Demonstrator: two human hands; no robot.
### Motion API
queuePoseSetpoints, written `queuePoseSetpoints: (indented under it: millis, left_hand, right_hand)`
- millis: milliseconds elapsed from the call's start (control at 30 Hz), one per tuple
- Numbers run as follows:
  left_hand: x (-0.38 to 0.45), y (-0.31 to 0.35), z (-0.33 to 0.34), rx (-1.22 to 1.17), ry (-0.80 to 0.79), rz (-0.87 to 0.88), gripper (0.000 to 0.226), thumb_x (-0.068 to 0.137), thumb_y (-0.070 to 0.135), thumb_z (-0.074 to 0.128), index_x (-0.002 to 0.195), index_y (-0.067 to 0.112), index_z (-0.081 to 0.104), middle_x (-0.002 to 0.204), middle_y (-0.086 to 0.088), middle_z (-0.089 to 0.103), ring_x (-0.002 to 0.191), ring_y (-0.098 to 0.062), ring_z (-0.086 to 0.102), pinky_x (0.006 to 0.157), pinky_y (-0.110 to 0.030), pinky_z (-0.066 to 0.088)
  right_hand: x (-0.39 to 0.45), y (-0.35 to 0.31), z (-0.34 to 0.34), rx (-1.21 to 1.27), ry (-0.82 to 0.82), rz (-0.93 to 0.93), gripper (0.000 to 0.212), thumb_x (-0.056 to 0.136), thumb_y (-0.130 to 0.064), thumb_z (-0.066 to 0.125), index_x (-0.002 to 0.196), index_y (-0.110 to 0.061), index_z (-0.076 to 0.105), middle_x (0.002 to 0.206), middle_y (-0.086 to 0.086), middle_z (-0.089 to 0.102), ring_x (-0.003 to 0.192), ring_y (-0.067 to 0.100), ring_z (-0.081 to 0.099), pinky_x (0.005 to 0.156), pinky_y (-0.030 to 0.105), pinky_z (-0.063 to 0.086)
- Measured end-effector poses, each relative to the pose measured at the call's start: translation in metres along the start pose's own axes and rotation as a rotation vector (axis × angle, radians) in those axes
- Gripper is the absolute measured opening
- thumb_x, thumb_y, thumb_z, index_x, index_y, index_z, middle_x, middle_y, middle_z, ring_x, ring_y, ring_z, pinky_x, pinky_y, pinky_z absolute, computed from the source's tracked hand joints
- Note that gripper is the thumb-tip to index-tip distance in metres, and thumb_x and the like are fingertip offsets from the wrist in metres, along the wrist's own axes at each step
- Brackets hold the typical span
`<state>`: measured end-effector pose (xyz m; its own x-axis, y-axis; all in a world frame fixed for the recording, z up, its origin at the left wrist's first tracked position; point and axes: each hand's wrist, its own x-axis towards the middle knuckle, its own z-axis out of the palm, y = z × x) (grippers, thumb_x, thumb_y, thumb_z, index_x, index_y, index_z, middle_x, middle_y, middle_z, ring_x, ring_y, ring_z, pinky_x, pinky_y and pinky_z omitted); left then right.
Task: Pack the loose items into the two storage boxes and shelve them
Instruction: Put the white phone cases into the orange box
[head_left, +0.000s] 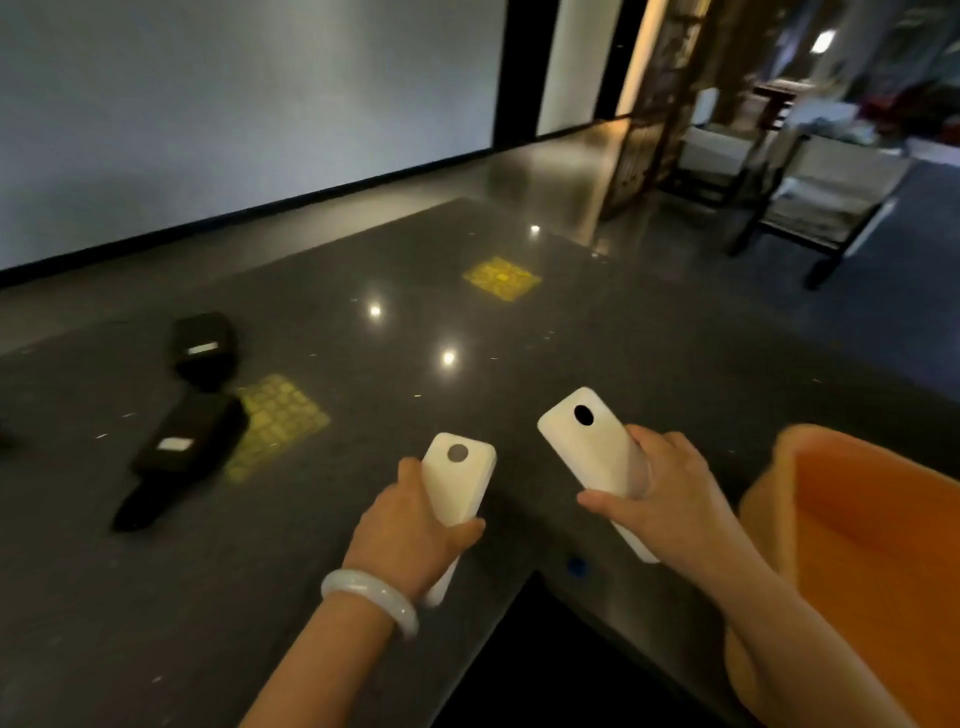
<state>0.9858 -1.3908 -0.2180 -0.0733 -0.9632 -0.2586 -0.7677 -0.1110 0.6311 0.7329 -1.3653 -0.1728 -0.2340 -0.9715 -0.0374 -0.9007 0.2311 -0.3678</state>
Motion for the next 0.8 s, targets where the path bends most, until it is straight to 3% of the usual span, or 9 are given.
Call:
queuePoseSetpoints:
  millis: [133, 233, 367, 500, 633, 800]
  left_hand:
    - [-0.010, 0.073, 0.032, -0.026, -0.086, 0.133, 0.068, 0.068, 0.059, 0.075, 0.105, 0.039, 0.022, 0.105, 0.010, 0.043, 0.100, -0.016, 0.052, 0.076, -0.032, 0.045]
    - [-0.021, 0.121, 0.059, 0.000, -0.128, 0.256, 0.068, 0.068, 0.062, 0.073, 0.104, 0.041, 0.019, 0.106, 0.011, 0.043, 0.093, -0.007, 0.045, 0.076, -0.026, 0.041]
    - [-0.039, 0.172, 0.097, 0.037, -0.198, 0.342, 0.070, 0.068, 0.062, 0.073, 0.112, 0.040, 0.023, 0.123, 0.007, 0.050, 0.106, -0.009, 0.051, 0.079, -0.025, 0.041]
    - [-0.054, 0.201, 0.129, 0.066, -0.215, 0.340, 0.070, 0.067, 0.065, 0.073, 0.111, 0.036, 0.026, 0.117, 0.008, 0.050, 0.100, -0.011, 0.054, 0.074, -0.025, 0.045]
    - [-0.057, 0.212, 0.135, 0.136, -0.116, 0.341, 0.065, 0.071, 0.060, 0.072, 0.107, 0.033, 0.025, 0.106, 0.011, 0.044, 0.087, -0.009, 0.047, 0.061, -0.022, 0.036]
    - [-0.057, 0.216, 0.134, 0.215, -0.068, 0.343, 0.065, 0.072, 0.056, 0.073, 0.108, 0.031, 0.025, 0.106, 0.008, 0.045, 0.086, -0.011, 0.047, 0.065, -0.026, 0.038]
  right_hand:
    - [-0.031, 0.081, -0.042, -0.007, 0.197, 0.129, 0.095, 0.058, -0.071, 0.071, 0.137, -0.033, 0.034, 0.129, -0.007, 0.048, 0.111, 0.012, 0.047, 0.095, 0.040, 0.045]
    - [-0.051, 0.138, -0.069, 0.034, 0.215, 0.230, 0.094, 0.061, -0.062, 0.076, 0.140, -0.032, 0.035, 0.135, -0.005, 0.048, 0.123, 0.019, 0.047, 0.101, 0.047, 0.043]
    - [-0.067, 0.196, -0.086, 0.030, 0.120, 0.323, 0.097, 0.063, -0.063, 0.075, 0.143, -0.033, 0.029, 0.143, -0.004, 0.042, 0.130, 0.021, 0.041, 0.106, 0.049, 0.039]
    - [-0.064, 0.222, -0.078, -0.037, -0.054, 0.280, 0.094, 0.065, -0.060, 0.076, 0.143, -0.034, 0.028, 0.142, -0.006, 0.039, 0.130, 0.017, 0.038, 0.106, 0.044, 0.035]
    - [-0.053, 0.238, -0.058, -0.010, -0.270, 0.182, 0.084, 0.068, -0.051, 0.078, 0.137, -0.036, 0.032, 0.136, -0.009, 0.041, 0.124, 0.014, 0.041, 0.104, 0.039, 0.039]
    - [-0.045, 0.242, -0.039, -0.147, -0.493, 0.072, 0.077, 0.072, -0.050, 0.075, 0.135, -0.034, 0.034, 0.135, -0.007, 0.044, 0.121, 0.015, 0.043, 0.102, 0.041, 0.037]
